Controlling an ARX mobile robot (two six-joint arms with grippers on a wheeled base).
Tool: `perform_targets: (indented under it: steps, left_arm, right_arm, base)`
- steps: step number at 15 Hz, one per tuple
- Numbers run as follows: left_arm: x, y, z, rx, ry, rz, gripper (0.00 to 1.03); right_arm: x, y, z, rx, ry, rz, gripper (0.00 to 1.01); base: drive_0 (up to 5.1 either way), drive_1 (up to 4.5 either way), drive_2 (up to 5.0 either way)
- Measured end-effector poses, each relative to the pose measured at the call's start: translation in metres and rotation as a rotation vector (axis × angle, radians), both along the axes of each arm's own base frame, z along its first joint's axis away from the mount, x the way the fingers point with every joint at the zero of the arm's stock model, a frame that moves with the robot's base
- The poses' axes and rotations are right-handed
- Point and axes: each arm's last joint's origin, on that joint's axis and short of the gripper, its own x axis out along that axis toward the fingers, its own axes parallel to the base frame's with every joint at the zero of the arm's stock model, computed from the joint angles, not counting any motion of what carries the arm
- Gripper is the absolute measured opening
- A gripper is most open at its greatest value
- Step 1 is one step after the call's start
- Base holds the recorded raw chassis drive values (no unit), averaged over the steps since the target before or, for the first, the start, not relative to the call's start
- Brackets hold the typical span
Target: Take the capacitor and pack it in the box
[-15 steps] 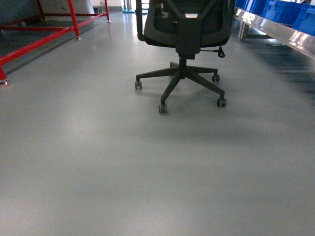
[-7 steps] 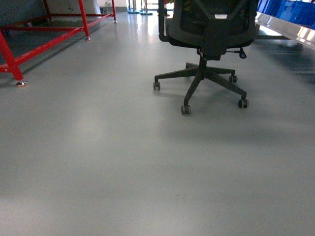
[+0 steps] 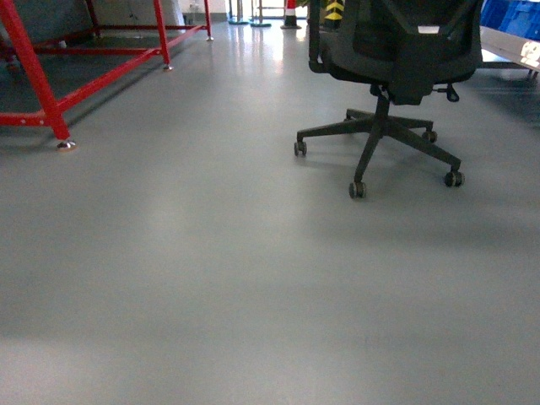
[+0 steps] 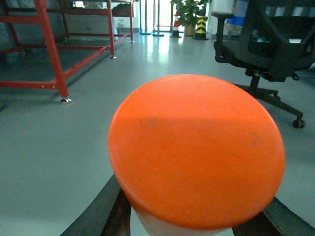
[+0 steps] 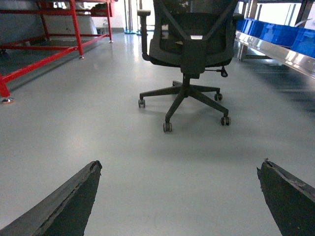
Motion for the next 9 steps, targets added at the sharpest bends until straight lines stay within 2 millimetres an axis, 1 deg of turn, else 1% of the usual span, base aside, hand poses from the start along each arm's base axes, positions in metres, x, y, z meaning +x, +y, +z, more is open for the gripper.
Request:
perform_targets:
  steps: [9]
  left_arm:
    - [0.0, 0.0, 0.0, 0.0, 0.0, 0.001, 0.43]
  right_arm:
    - [0.0, 0.0, 0.0001, 0.0, -0.001, 0.0, 0.98]
  base:
    - [-5.0, 2.48, 2.5]
